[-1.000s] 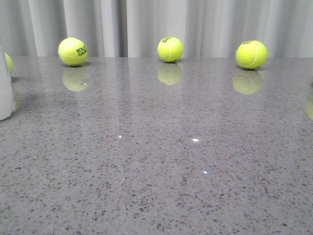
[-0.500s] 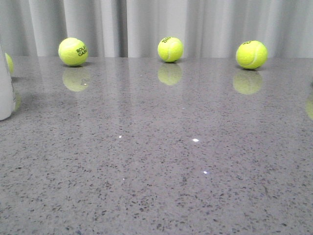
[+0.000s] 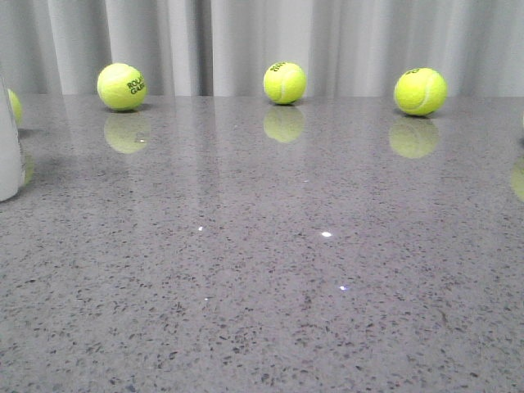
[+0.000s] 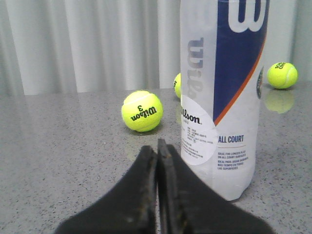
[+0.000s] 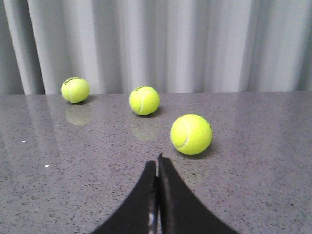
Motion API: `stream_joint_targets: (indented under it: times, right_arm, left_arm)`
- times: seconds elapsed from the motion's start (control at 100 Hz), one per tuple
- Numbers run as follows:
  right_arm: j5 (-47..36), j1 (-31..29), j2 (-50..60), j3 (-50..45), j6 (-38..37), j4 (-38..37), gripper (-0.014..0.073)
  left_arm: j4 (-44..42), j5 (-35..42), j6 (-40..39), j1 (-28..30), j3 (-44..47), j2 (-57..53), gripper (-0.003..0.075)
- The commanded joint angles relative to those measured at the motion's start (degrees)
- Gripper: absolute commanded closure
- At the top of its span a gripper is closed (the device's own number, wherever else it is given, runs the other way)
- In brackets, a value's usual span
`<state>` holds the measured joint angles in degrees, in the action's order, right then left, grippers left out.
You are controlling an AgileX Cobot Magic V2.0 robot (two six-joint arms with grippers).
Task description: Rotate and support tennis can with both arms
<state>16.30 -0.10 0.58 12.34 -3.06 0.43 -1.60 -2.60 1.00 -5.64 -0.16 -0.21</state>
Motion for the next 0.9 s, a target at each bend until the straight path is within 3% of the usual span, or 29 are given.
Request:
stream_joint_targets:
  times: [0.0,0.36,0.89]
  right_arm:
    - [-8.0,0.1,0.2,-0.9,-4.5,-4.8,0.0662]
    - [-27.0,0.1,0.2,-13.0,-4.6,-4.8,0.0662]
    - [-25.8,0.1,0.2,-12.7,-5.0,-4.8,0.0662]
  left_arm:
    - [0.4,4.8,-0.5,0.1,2.7,-2.2,0.0741]
    - [0.4,4.8,-0.5,0.1,2.7,-2.2,0.0741]
    - [0.4,4.8,-0.5,0.1,2.7,-2.2,0.0741]
